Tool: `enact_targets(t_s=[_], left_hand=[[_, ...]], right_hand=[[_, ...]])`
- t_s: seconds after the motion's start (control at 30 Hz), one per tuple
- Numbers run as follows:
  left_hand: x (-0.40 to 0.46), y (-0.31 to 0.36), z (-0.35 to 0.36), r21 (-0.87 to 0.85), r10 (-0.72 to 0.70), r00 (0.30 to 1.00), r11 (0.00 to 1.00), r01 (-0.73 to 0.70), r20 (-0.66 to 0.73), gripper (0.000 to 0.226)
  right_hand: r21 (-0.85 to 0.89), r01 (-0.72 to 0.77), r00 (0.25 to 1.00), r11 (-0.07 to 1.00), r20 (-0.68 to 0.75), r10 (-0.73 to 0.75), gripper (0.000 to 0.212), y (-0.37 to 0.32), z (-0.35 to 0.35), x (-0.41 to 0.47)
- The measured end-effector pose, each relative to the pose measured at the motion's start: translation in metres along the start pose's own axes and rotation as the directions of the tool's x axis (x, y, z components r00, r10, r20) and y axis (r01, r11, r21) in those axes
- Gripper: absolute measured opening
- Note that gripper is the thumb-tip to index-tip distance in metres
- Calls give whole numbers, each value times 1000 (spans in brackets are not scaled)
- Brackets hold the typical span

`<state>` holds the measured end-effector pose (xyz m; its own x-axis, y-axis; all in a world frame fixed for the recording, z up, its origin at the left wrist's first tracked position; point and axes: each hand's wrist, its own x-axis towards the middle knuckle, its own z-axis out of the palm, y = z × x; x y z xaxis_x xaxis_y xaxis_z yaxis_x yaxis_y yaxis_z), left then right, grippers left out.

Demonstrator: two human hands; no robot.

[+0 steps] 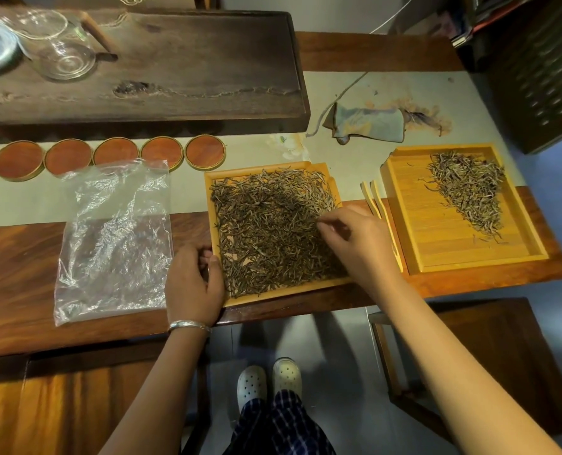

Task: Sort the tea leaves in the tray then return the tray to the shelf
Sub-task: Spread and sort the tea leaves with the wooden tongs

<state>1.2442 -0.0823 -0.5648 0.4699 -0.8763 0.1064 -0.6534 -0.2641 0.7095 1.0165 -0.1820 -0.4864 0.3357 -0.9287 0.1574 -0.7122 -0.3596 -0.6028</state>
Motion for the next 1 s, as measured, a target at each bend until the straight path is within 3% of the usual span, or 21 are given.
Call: enact_targets(t_s=[0.1, 0.2, 0.37, 0.5, 0.67, 1.0], left_hand=[[0, -1, 0, 3, 4, 1000, 1000, -4, -3, 18], [0, -1, 0, 16, 9, 1000, 1000, -9, -2, 17], [1, -1, 1, 14, 10, 1000, 1000, -9, -7, 20], [1, -1, 0, 43, 14, 1000, 999, -14, -2, 25], [0, 0, 0, 80, 24, 1000, 997, -25, 13, 23], [4, 3, 0, 109, 34, 997, 993, -41, 64, 38]], right_hand=[[-35, -30, 998, 999, 49, 32, 17, 1, 7, -1], [1, -68, 998, 998, 11, 68, 18, 6, 2, -5], [221, -229, 950, 948, -164, 268, 23, 30, -17, -20], [365, -352, 900, 862, -121, 419, 29, 46, -14, -37], [256, -380, 918, 889, -11, 396, 34, 47, 7, -42], [200, -341, 937, 919, -6, 349, 37, 39, 28, -23]])
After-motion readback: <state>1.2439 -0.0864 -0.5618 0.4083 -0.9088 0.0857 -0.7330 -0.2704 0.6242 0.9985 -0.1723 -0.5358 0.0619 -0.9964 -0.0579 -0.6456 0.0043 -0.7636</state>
